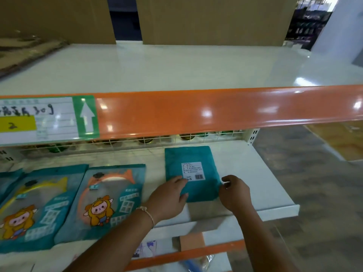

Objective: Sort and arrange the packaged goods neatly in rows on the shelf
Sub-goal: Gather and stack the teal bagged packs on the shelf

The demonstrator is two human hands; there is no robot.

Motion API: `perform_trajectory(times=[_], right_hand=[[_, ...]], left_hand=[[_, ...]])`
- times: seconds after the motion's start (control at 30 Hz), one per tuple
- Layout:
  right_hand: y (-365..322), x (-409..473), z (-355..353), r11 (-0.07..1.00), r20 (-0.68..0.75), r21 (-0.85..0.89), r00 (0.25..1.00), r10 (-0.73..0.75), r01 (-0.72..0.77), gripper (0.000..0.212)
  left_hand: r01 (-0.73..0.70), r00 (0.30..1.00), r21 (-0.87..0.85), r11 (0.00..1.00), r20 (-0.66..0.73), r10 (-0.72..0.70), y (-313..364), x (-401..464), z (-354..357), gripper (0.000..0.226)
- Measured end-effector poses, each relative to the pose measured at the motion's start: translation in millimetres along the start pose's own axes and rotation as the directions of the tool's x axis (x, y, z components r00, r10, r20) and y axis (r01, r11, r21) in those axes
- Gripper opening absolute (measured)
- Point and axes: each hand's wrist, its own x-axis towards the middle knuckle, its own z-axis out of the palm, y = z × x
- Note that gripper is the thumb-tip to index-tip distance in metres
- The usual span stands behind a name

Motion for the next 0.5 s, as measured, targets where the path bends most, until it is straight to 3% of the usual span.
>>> perform_trajectory(times=[0.17, 0.23, 0.3, 0.37, 0.43, 0.5], right_hand=[[-1, 9, -5, 0.998, 0.072, 0.057, 0.997, 0.029, -0.033, 0.042], [-1, 11, -8, 0.954, 0.139, 0.268, 0.985, 0.102, -0.137, 0.049], [-3, 10, -12, 0.764, 0.289, 0.580, 0.949, 0.129, -0.281, 0.051], [-7, 9, -15, 0.511, 0.415, 0.768, 0.908, 0.063, -0.386, 0.052], [-13, 10, -18, 0.343, 0.488, 0.825, 0.872, -0.033, -0.449, 0.050], [-23, 7, -20, 0.296, 0.532, 0.829, 0.832, -0.154, -0.475, 0.036]], left_hand=[[0.015, 1.000, 0.000, 1.000, -0.001, -0.015, 7, 9, 0, 0.052], [-0.005, 1.000, 0.001, 1.000, -0.010, 0.005, 11, 11, -1, 0.054], [-0.039, 0.999, -0.001, 0.999, -0.031, 0.039, 17, 12, -4, 0.059], [-0.062, 0.996, 0.057, 0.996, -0.061, 0.066, 20, 15, -6, 0.067], [-0.057, 0.992, 0.159, 0.986, -0.105, 0.074, 22, 18, -7, 0.072], [-0.040, 0.983, 0.238, 0.970, -0.164, 0.081, 23, 20, -10, 0.069]])
